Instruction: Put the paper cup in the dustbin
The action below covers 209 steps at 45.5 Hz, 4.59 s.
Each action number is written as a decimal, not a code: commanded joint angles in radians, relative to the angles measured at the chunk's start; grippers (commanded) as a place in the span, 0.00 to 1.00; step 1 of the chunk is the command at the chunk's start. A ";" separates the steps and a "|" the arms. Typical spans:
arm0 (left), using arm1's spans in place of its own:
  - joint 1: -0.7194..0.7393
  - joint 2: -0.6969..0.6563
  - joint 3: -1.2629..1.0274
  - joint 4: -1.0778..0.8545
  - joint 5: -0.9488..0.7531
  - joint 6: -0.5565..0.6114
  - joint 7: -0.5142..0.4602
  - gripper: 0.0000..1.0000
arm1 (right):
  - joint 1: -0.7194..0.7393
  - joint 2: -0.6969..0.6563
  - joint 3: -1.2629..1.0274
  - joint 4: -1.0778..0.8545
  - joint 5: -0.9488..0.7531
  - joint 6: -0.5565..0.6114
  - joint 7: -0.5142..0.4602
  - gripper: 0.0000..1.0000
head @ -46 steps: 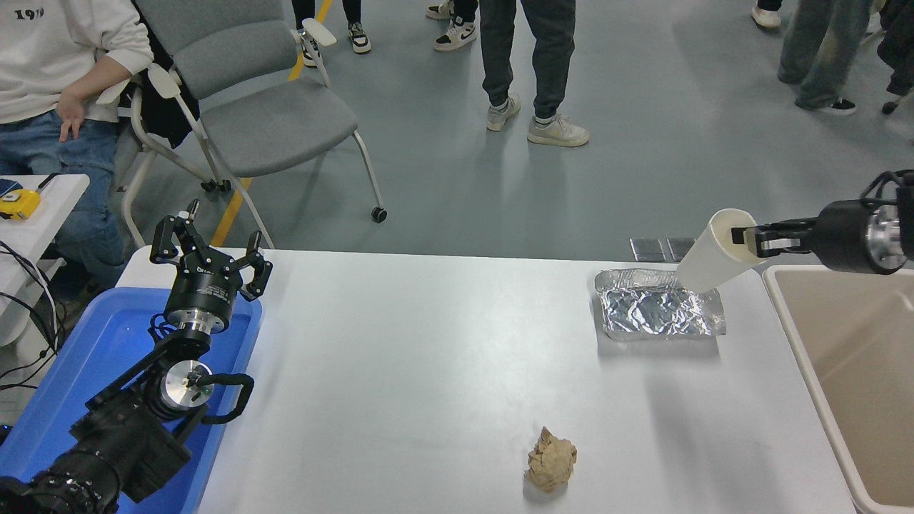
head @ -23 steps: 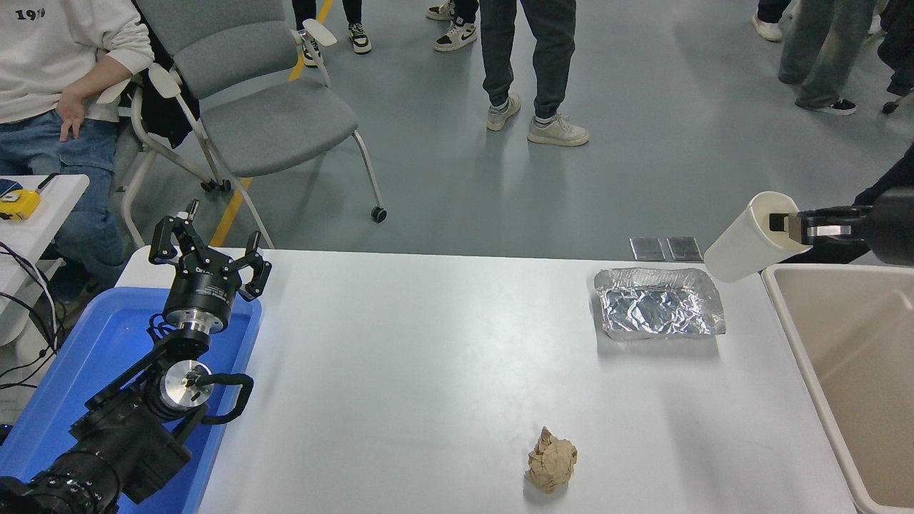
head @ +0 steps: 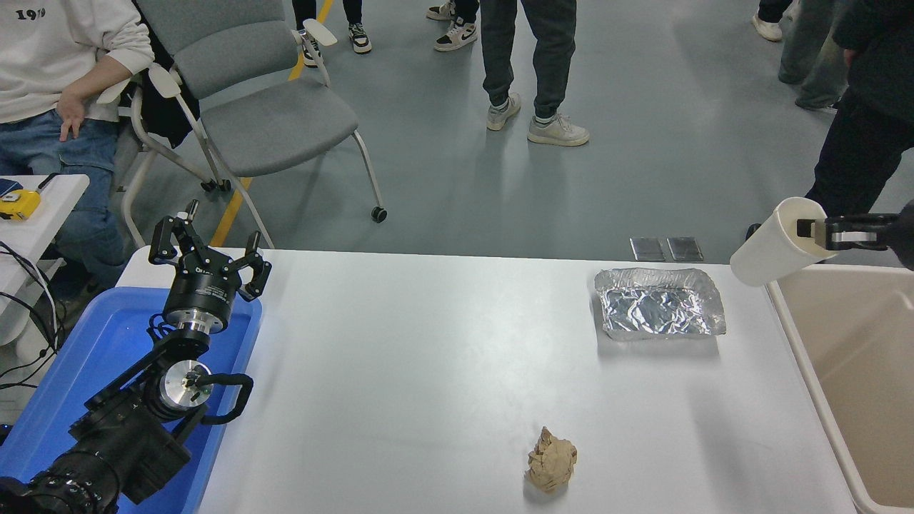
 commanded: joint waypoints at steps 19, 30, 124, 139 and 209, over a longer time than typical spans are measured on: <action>0.000 -0.001 0.000 -0.002 0.000 0.000 0.000 1.00 | -0.326 0.056 0.030 -0.277 0.385 -0.225 0.010 0.00; 0.000 -0.001 0.000 0.000 0.000 0.000 0.000 1.00 | -0.477 0.119 0.038 -0.448 0.603 -0.273 0.010 0.00; 0.000 -0.001 0.000 0.000 0.000 0.000 0.000 1.00 | -0.832 0.719 0.653 -1.220 1.220 -0.359 -0.202 0.82; 0.000 -0.001 0.000 0.000 0.000 0.000 0.000 1.00 | -0.829 0.716 0.656 -1.217 1.220 -0.354 -0.202 0.99; 0.000 0.001 0.000 0.000 0.000 0.002 0.000 1.00 | -0.969 0.618 1.240 -0.404 1.206 -0.078 0.152 1.00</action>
